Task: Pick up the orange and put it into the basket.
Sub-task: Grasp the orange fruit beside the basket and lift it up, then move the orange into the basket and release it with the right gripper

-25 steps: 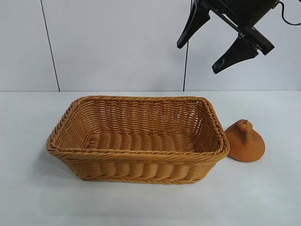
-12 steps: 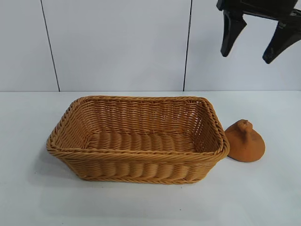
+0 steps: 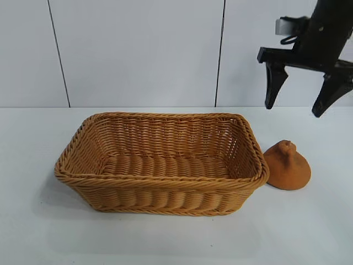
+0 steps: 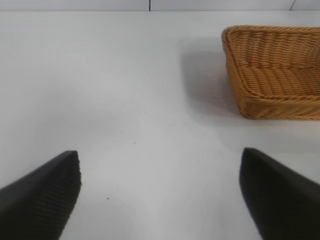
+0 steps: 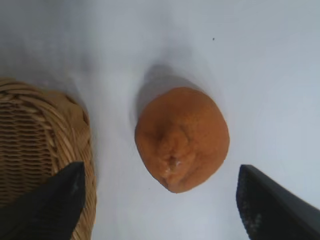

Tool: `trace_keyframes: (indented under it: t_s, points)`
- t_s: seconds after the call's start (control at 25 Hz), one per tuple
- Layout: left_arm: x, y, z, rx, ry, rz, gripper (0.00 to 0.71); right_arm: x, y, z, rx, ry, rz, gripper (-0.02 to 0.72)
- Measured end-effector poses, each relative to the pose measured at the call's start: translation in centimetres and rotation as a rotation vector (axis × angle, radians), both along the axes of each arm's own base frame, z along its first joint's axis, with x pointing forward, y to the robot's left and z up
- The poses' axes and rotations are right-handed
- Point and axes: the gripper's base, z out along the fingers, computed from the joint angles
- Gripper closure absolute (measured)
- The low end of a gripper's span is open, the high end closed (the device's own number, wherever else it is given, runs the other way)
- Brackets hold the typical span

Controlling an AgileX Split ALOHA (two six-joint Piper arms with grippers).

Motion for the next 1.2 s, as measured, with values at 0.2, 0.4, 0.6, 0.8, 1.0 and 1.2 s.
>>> trace_keyframes:
  t_s: [0.2, 0.4, 0.6, 0.8, 1.0, 1.2]
  points:
    - [0.0, 0.0, 0.0, 0.001, 0.000, 0.000, 0.095, 0.9, 0.3, -5.2, 0.009, 0.086, -0.008, 0.136]
    - [0.0, 0.0, 0.0, 0.001, 0.000, 0.000, 0.095, 1.0, 0.2, -8.0, -0.021, 0.149, 0.001, 0.283]
    - [0.0, 0.0, 0.0, 0.001, 0.000, 0.000, 0.095, 0.7, 0.1, -7.1, -0.022, 0.169, 0.009, 0.705]
    - [0.0, 0.0, 0.0, 0.001, 0.000, 0.000, 0.095, 0.6, 0.0, -5.1, -0.034, 0.125, 0.028, 0.704]
    - [0.0, 0.0, 0.0, 0.001, 0.000, 0.000, 0.095, 0.2, -0.1, -0.5, -0.015, 0.019, 0.026, 0.704]
    - [0.0, 0.0, 0.0, 0.001, 0.000, 0.000, 0.095, -0.2, -0.2, 6.1, -0.001, -0.131, 0.031, 0.704]
